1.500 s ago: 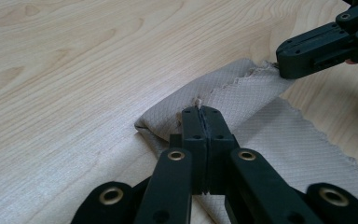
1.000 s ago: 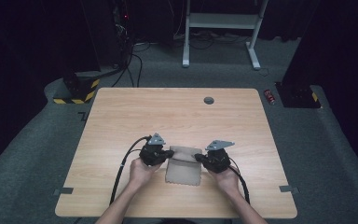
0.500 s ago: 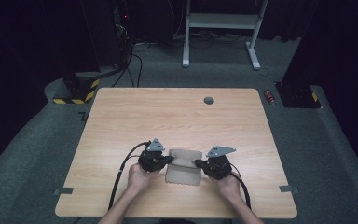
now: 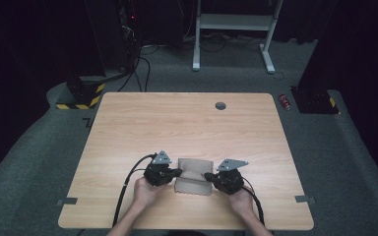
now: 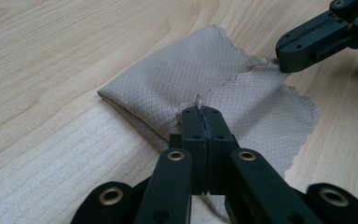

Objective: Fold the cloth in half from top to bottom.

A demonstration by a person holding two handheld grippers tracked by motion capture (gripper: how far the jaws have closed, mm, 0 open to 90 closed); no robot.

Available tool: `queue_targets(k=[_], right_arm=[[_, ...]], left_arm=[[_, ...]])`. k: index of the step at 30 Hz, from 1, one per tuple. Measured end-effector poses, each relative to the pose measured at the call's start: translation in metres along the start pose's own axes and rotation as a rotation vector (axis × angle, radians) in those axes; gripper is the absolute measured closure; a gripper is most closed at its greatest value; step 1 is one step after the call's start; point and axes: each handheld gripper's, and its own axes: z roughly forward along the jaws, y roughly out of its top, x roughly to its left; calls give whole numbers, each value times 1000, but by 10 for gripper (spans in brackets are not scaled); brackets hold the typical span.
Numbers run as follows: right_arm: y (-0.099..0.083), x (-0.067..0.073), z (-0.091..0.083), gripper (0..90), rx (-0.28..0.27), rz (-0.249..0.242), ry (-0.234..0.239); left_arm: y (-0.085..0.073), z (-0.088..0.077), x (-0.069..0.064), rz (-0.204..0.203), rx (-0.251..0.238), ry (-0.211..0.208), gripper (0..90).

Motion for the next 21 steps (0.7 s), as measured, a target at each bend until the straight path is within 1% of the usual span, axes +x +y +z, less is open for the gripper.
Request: queue_targets(k=[5, 8, 12, 16, 21], right_arm=[[-4, 3, -1, 883, -1, -10, 3], [-6, 5, -2, 883, -4, -7, 7], [-8, 6, -4, 883, -6, -4, 10], [-10, 8, -3, 883, -4, -2, 16], [-11, 11, -3, 882, -1, -14, 19]], left_arm=[[-5, 0, -3, -6, 6, -7, 893], [-7, 0, -4, -9, 4, -9, 893], [-11, 0, -5, -19, -8, -16, 892], [-15, -1, -7, -39, -19, -22, 892], [-17, -3, -7, -34, -17, -25, 892]])
